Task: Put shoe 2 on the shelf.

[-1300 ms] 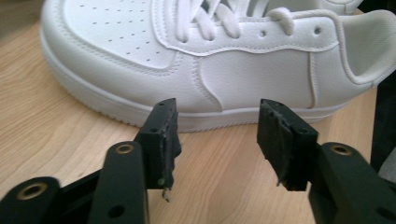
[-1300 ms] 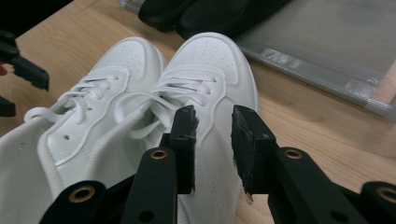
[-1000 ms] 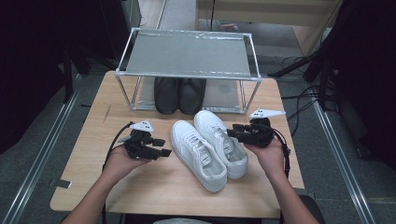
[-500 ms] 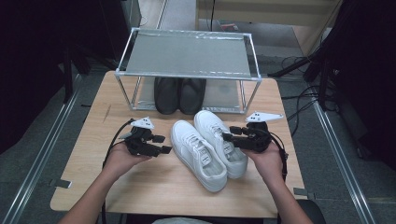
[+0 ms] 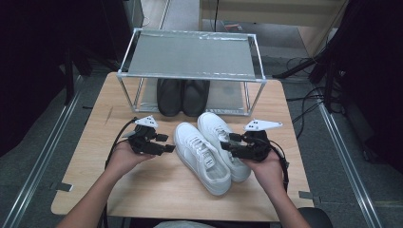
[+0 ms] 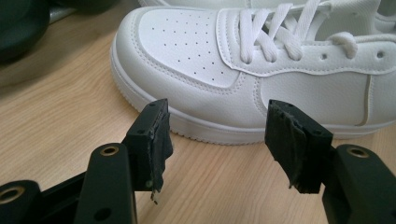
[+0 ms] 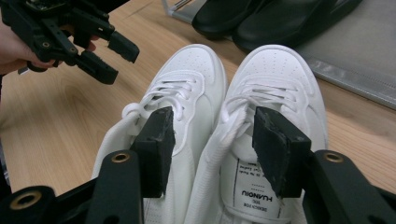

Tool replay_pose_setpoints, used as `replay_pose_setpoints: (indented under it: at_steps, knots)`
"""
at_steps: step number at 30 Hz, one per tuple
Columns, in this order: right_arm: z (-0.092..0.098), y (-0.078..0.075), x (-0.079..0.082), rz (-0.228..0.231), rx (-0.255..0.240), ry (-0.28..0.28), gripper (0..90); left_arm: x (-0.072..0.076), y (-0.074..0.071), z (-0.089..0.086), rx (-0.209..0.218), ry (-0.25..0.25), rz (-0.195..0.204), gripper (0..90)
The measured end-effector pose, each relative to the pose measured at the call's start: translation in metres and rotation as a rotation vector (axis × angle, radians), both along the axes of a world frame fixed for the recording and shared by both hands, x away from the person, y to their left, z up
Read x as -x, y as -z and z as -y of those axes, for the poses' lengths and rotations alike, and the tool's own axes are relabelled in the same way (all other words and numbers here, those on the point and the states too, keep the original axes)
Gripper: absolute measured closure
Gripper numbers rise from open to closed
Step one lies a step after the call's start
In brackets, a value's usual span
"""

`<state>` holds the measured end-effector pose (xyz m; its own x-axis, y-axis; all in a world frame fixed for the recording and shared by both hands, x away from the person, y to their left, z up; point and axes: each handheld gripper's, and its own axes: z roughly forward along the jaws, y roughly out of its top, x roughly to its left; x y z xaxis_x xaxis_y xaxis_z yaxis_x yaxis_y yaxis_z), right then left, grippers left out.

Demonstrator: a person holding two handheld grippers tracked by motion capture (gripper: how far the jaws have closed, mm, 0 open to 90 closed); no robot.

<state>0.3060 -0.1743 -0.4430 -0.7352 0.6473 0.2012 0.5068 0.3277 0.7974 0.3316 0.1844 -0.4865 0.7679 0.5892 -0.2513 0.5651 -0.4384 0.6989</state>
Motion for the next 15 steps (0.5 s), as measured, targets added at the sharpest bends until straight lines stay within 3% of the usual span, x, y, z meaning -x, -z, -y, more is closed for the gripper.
replay_pose_setpoints:
  at_steps: [5,7,15]
  knots:
    - [-0.006,0.003,0.005,0.004,0.022,0.0,48.1,-0.002,0.0,0.002,0.017,0.005,0.013,41.0]
    - [-0.007,0.004,0.007,0.002,0.023,0.0,47.5,-0.004,-0.001,0.005,-0.003,0.014,0.006,41.0]
    - [-0.012,0.011,0.012,0.0,0.036,0.01,42.6,-0.01,-0.001,0.013,-0.008,0.04,0.006,40.9]
